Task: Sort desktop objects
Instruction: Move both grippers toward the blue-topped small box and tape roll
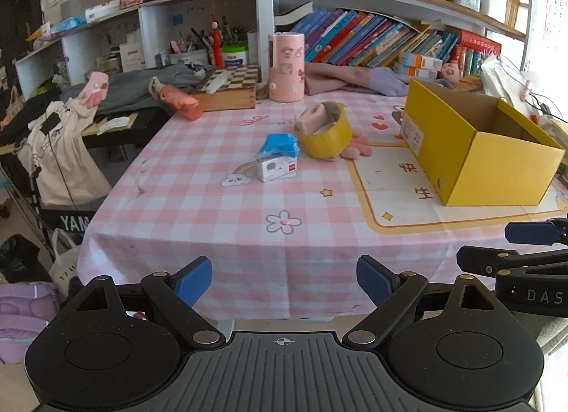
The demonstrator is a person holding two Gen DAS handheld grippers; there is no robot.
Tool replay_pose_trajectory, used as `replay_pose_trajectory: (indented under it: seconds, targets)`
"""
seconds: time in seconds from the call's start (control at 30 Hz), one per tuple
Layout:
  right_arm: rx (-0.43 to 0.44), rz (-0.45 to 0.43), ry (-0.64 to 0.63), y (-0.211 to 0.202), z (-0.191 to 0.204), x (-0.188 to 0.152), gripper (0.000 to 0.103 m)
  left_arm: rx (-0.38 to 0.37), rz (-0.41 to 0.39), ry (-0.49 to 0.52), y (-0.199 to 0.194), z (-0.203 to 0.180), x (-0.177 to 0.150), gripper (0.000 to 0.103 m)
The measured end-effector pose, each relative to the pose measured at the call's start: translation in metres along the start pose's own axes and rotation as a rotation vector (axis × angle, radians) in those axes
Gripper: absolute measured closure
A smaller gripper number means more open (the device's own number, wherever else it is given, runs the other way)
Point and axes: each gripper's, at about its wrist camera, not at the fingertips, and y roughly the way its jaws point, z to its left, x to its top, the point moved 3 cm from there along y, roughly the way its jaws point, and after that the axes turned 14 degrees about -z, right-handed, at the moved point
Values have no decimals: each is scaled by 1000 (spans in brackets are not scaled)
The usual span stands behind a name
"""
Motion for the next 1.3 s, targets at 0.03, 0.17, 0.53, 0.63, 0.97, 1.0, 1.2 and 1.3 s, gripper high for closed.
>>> replay_pose_trajectory:
  seconds: [0.03,0.17,0.53,0.63,0.97,1.0,1.2,1.3]
  targets:
    - [0,2,1,2,0,0,39,1,1,2,1,1,0,12]
    - [-7,7,-3,12,2,4,43,1,-5,7,8,4,5,12]
    - [22,-1,-35,47,5,22,43,21,-17,27,39,13,21,12]
    - [26,-7,-38,58,4,28,43,20,-6,15,50,16,25,12]
    - [44,-34,-65,94,3,50,43,27,5,25,83,21,39,12]
    - [45,-39,-68,97,3,52,43,27,4,26,86,21,41,12]
    - [44,-50,-60,118,-2,66,43,24,0,40,103,21,48,12]
    - [49,-42,-53,130,-3,71,43,27,6,39,112,21,49,12]
